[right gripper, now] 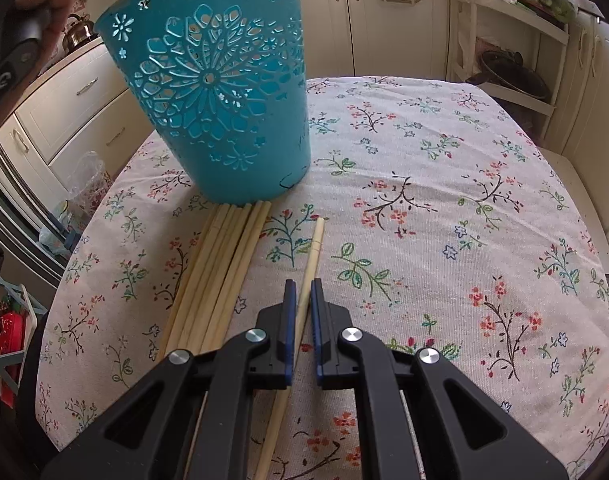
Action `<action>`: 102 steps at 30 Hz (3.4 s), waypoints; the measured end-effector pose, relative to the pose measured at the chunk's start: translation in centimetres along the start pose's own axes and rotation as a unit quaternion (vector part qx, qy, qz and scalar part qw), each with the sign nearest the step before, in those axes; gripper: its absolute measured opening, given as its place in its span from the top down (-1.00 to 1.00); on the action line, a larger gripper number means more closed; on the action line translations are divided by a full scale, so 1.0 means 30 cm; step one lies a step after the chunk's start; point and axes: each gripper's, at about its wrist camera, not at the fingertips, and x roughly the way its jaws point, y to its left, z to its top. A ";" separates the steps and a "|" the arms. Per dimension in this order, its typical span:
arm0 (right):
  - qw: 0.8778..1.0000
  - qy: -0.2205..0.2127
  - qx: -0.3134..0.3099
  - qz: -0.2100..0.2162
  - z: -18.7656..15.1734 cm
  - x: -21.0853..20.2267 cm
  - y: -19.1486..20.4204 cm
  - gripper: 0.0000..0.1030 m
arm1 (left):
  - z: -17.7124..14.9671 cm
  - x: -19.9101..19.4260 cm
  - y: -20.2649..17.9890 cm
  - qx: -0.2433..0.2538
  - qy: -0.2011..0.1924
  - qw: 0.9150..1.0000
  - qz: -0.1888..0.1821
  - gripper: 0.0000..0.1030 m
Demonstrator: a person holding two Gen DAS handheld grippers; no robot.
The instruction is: Organize utensils
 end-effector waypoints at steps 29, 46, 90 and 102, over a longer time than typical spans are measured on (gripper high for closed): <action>1.000 0.001 -0.017 -0.008 0.001 0.009 0.012 0.84 | -0.154 -0.035 0.078 0.051 0.085 0.992 0.077 0.09; 0.989 -0.026 0.108 0.097 -0.012 -0.111 -0.104 0.89 | -0.349 -0.408 0.333 -0.010 0.120 0.981 0.152 -0.55; 0.955 -0.270 0.106 0.055 0.221 -0.378 -0.006 0.63 | -0.600 -0.369 0.367 -0.004 0.173 0.973 0.151 -0.58; 0.995 -0.062 0.063 0.041 -0.007 -0.089 0.049 0.70 | -0.588 -0.399 0.329 0.021 0.176 0.968 0.176 -0.64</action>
